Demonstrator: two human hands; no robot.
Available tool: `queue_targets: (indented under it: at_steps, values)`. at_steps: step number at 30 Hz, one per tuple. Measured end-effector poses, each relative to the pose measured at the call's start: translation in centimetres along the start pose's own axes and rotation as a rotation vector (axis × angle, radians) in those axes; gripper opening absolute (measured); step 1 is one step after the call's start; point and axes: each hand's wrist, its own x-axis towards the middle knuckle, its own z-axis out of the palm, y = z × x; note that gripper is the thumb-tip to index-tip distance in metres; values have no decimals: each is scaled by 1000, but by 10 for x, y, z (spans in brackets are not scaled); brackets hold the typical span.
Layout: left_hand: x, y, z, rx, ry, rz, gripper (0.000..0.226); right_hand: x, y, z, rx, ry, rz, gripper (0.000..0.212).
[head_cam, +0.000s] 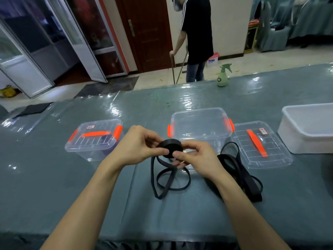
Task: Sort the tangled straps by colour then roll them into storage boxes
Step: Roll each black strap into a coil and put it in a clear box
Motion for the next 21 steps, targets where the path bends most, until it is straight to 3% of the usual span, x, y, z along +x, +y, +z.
queue_targets:
  at_steps: [2,4,6,11,15,18,21]
  values:
    - [1,0,-7,254,-70,52,13,6,-5,3,-400,3,-44,52]
    - [3,1,-14,405,-119,91,14,14,-10,14,-635,0,-144,34]
    - [4,-5,-26,457,-135,105,16,20,-9,31,-696,21,-217,18]
    - [-6,-48,-55,-131,-126,-18,33,27,-11,57,-153,126,-139,13]
    - [-14,-66,-59,-486,-4,9,31,34,-20,80,75,150,-151,13]
    - [-10,-73,-66,-483,52,24,24,36,-19,101,152,200,-151,6]
    - [-6,-78,-82,-243,-24,69,23,35,-15,109,104,182,-112,10]
